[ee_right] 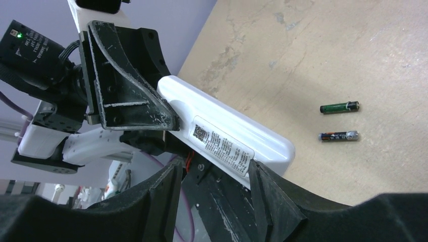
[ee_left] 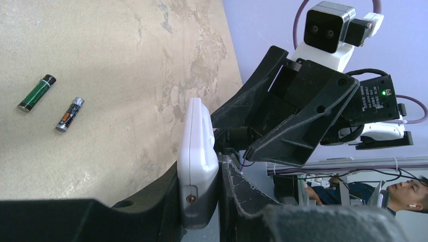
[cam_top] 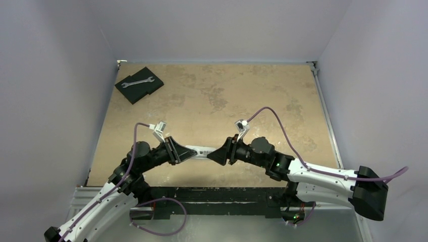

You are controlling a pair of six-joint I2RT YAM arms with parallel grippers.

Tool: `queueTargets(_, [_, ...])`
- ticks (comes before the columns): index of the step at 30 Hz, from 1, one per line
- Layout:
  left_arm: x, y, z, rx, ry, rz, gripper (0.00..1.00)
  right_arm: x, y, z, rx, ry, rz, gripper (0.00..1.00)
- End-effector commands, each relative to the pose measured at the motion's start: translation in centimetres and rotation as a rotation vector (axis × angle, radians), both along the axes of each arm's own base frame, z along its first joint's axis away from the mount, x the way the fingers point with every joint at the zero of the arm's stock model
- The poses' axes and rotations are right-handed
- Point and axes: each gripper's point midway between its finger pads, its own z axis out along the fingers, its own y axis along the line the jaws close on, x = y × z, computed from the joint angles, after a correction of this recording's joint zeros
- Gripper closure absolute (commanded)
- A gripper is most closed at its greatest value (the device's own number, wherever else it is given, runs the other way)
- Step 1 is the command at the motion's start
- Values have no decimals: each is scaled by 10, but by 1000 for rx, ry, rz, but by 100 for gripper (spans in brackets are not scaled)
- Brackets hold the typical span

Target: Load the batteries into the remote control

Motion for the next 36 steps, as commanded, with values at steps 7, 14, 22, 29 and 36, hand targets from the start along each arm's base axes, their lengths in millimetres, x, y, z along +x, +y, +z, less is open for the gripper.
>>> queueTargets(7, [-11,-8,29,-92,-53,-75,100,-20,15,54,246,-38,114,41])
queueTargets(14, [-8,-4,20,-36,-36,-46,100,-24,16,64,284,-54,132,41])
queueTargets(22, [-5,0,11,-5,-16,-14,100,-29,16,69,298,-63,143,41])
queueTargets(29, [-2,2,6,18,-3,3,100,-31,14,75,310,-74,144,41])
queueTargets(36, [-1,5,3,35,3,18,100,-33,14,76,312,-79,147,41])
